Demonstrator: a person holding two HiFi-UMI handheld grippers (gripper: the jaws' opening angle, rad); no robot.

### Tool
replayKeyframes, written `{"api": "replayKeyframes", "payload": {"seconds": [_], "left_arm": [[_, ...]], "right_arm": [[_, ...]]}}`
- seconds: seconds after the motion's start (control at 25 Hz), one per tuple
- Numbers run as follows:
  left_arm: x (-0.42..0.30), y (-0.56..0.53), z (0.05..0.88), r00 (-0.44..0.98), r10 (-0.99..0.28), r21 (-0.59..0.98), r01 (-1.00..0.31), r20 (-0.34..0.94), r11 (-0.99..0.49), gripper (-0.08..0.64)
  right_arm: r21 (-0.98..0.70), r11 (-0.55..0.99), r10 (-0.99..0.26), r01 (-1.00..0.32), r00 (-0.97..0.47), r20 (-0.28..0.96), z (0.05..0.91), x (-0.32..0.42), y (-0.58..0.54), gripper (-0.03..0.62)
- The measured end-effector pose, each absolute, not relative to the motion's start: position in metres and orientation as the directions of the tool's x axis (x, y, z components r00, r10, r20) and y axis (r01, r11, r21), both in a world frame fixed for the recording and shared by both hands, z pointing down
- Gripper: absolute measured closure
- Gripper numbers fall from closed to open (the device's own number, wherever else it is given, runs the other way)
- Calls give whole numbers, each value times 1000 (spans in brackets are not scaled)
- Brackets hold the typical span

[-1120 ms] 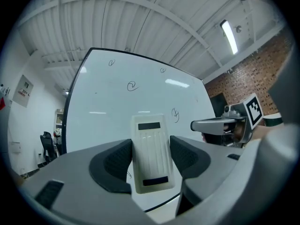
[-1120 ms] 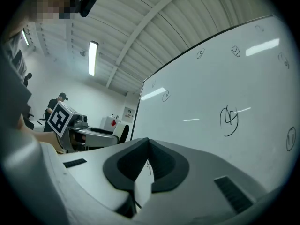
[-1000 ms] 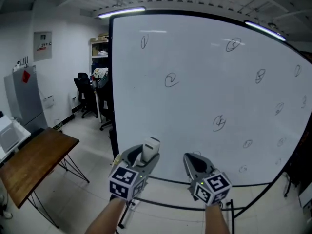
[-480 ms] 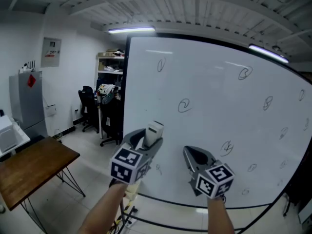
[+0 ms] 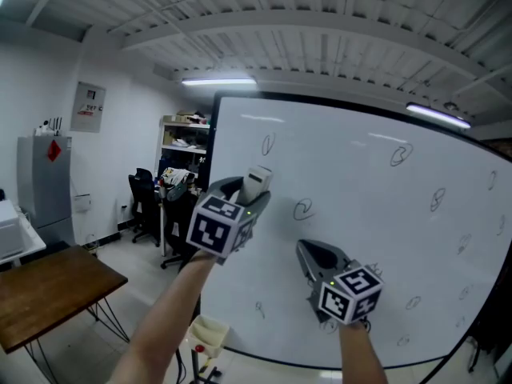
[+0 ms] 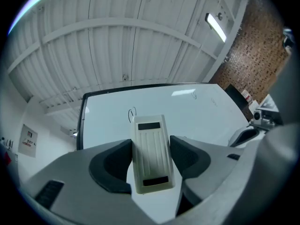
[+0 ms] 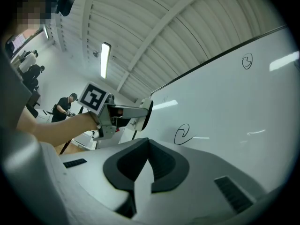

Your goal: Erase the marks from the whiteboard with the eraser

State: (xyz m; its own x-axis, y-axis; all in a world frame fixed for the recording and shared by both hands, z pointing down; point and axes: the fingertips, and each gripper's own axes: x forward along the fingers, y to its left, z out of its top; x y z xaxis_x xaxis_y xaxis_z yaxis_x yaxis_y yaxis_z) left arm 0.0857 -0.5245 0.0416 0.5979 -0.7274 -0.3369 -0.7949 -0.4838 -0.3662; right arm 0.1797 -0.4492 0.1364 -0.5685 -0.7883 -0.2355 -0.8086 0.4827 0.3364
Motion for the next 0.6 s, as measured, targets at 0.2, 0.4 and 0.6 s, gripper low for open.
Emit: {"api": "replayKeyframes", "payload": {"seconds": [0.2, 0.4, 0.6], "left_arm": [[88, -551, -16, 563, -764, -408, -808, -316, -426, 305], [84, -560, -69, 533, -773, -424, -823, -344, -378, 305], [84, -576, -80, 510, -794, -410, -836, -330, -366, 307]], "right_arm": [[345, 469, -793, -813, -560, -241, 131, 186, -454, 603], [349, 456, -800, -819, -549, -242, 131, 193, -457, 603], [342, 426, -819, -838, -518, -248, 127, 206, -461, 603]]}}
